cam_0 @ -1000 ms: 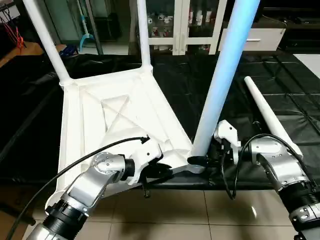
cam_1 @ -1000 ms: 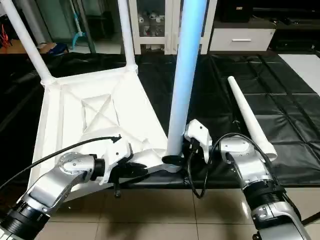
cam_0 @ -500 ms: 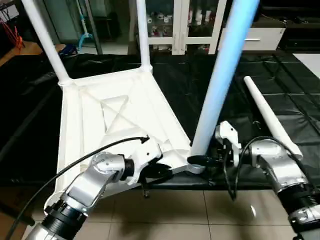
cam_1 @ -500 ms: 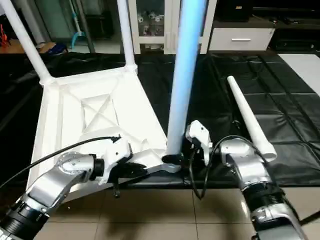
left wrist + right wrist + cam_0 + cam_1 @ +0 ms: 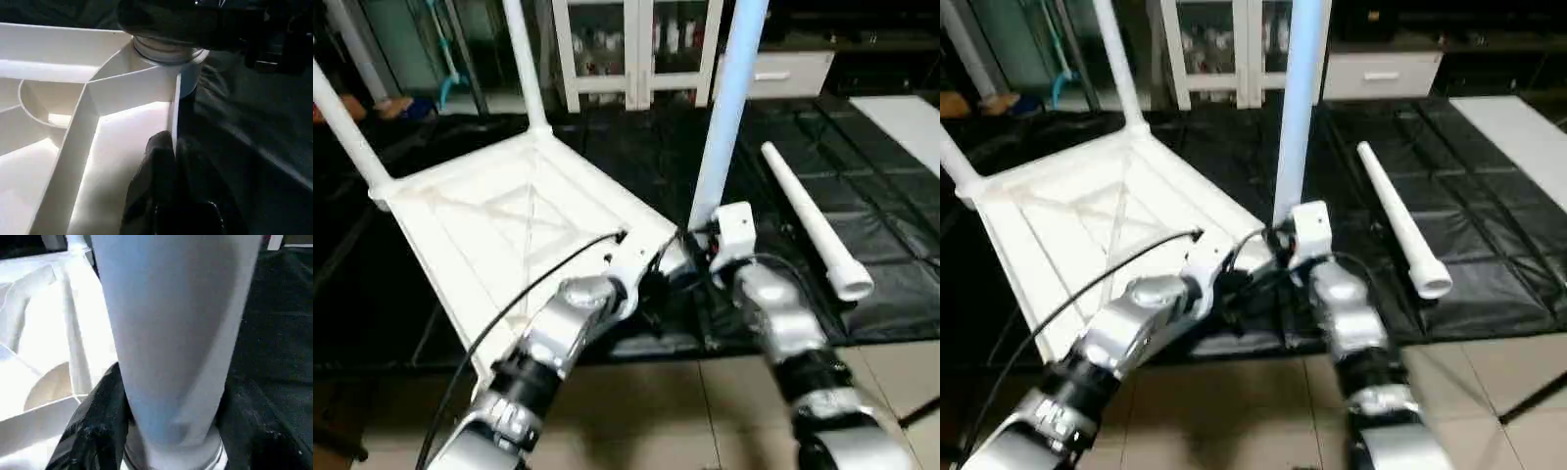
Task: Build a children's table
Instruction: Rotate leg to tighten
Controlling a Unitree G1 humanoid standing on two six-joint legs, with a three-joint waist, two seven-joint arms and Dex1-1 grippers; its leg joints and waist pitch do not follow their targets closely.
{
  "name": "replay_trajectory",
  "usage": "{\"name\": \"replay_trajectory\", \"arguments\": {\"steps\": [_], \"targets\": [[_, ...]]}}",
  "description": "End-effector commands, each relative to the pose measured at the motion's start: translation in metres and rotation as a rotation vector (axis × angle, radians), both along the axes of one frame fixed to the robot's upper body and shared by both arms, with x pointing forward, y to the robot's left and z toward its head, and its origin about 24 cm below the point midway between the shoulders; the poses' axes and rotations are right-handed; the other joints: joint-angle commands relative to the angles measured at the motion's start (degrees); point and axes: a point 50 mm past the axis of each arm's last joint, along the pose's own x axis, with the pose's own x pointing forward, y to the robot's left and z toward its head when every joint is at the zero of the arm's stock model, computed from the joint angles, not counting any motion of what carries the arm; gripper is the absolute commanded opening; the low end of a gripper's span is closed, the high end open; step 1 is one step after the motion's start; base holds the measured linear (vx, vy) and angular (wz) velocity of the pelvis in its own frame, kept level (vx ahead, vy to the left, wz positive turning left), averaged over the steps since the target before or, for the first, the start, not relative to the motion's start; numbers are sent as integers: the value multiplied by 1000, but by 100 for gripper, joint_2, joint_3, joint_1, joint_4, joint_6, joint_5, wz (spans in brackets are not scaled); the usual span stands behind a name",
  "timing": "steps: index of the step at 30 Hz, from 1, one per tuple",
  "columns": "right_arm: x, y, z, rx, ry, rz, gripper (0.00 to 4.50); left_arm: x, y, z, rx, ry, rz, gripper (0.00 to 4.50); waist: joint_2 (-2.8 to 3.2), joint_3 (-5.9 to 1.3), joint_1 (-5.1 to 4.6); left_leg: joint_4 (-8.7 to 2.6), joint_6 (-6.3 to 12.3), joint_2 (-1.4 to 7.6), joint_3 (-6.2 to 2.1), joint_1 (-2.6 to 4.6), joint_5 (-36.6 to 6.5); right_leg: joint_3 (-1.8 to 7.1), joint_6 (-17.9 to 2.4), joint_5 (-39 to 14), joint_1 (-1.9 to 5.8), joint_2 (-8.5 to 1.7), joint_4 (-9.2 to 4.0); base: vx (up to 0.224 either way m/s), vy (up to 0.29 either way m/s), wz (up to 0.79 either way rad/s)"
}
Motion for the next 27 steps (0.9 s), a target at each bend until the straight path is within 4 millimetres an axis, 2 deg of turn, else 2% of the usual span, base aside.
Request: {"name": "replay_trajectory", "arguments": {"steps": [1, 4, 5, 6, 8, 9, 10, 11, 13, 14, 15, 16, 17, 18, 19, 21, 23, 24, 27], "targets": [[-1, 46, 27, 138, -130, 183, 205, 12, 16, 0, 43, -41, 142, 0, -77, -352, 27, -478, 352, 133, -87, 57, -1357, 29, -1133, -1297, 240, -45, -361, 0, 0, 0], [-6, 46, 32, 148, -174, 306, 205, 9, 22, -3, 59, -29, 111, 0, -86, -368, 48, -439, 567, 133, -75, 44, -933, 26, -1287, -836, 272, -48, -300, 0, 0, 0], [-6, 42, 34, 145, -179, 327, 261, 7, 23, -5, 61, -26, 85, 0, -96, -376, 53, -421, 662, 137, -72, 45, -774, 24, -1350, -651, 281, -45, -276, 0, 0, 0], [-7, 39, 35, 138, -181, 343, 275, 5, 23, -7, 59, -20, 59, 0, -86, -379, 66, -410, 742, 137, -68, 46, -655, 26, -1412, -501, 292, -45, -254, 0, 0, 0], [-7, 38, 35, 134, -183, 352, 275, 3, 24, -8, 59, -17, 45, 0, -96, -378, 75, -399, 847, 132, -66, 40, -636, 26, -1428, -387, 304, -41, -247, 0, 0, 0], [-7, 31, 37, 114, -186, 389, 275, -2, 25, -10, 61, -3, -14, 0, -107, -368, 26, -416, 889, 134, -90, -7, -651, 17, -1380, -425, 339, -53, -234, 0, 0, 0], [-9, 26, 38, 101, -179, 429, 314, -7, 28, -12, 61, 14, -57, 0, -98, -378, 36, -410, 875, 142, -91, 20, -650, 16, -1392, -443, 332, -60, -236, 0, 0, 0], [-9, 22, 38, 92, -173, 457, 314, -11, 29, -14, 60, 27, -88, 0, -94, -376, 40, -407, 892, 155, -89, 48, -677, 19, -1451, -439, 322, -51, -234, 0, 0, 0], [-14, -1, 39, 14, -135, 598, 330, -30, 39, -19, 55, 76, -232, 0, -75, -358, 59, -409, 909, 173, -69, 68, -739, 28, -1528, -457, 298, -36, -229, 0, 0, 0], [-15, -3, 40, 6, -132, 610, 344, -32, 39, -19, 54, 80, -245, 0, -77, -364, 78, -407, 896, 177, -79, 70, -733, 22, -1534, -443, 313, -38, -222, 0, 0, 0], [-17, -14, 42, -16, -108, 671, 355, -39, 44, -20, 48, 97, -294, 0, -59, -353, 108, -413, 870, 178, -69, 99, -813, 28, -1554, -516, 293, -31, -227, 0, 0, 0], [-19, -21, 45, -30, -98, 717, 355, -43, 48, -20, 42, 104, -323, 0, -86, -327, 94, -438, 870, 191, -53, 89, -912, 39, -1548, -617, 280, -20, -249, 0, 0, 0], [-19, -21, 45, -30, -98, 717, 355, -43, 48, -20, 42, 104, -323, 0, -79, -323, 126, -438, 822, 190, -58, 103, -1005, 38, -1532, -733, 286, -30, -253, 0, 0, 0], [-22, -28, 49, -41, -79, 767, 355, -46, 51, -19, 34, 116, -346, 0, -73, -301, 162, -459, 713, 203, -37, 129, -1179, 60, -1486, -972, 244, -31, -285, 0, 0, 0], [-25, -37, 52, -66, -50, 831, 355, -50, 55, -18, 28, 132, -379, 0, -66, -304, 216, -469, 595, 205, -40, 168, -1357, 62, -1442, -1142, 241, -24, -291, 0, 0, 0], [-26, -41, 52, -80, -40, 849, 355, -52, 56, -17, 29, 137, -391, 0, -67, -279, 267, -505, 402, 216, -35, 187, -1507, 79, -1361, -1347, 210, -20, -311, 0, 0, 0], [-28, -45, 50, -99, -15, 875, 355, -55, 57, -17, 28, 148, -414, 0, -73, -279, 292, -507, 319, 212, -25, 208, -1624, 88, -1326, -1452, 192, -16, -323, 0, 0, 0], [-30, -55, 48, -123, 34, 905, 355, -62, 58, -17, 26, 178, -471, 0, -77, -273, 307, -522, 236, 207, -35, 197, -1706, 94, -1274, -1576, 200, -22, -329, 0, 0, 0], [-31, -61, 47, -132, 56, 917, 355, -65, 58, -17, 24, 190, -496, 0, -72, -273, 301, -528, 210, 202, -45, 170, -1703, 98, -1224, -1598, 209, -32, -327, 0, 0, 0]]}}
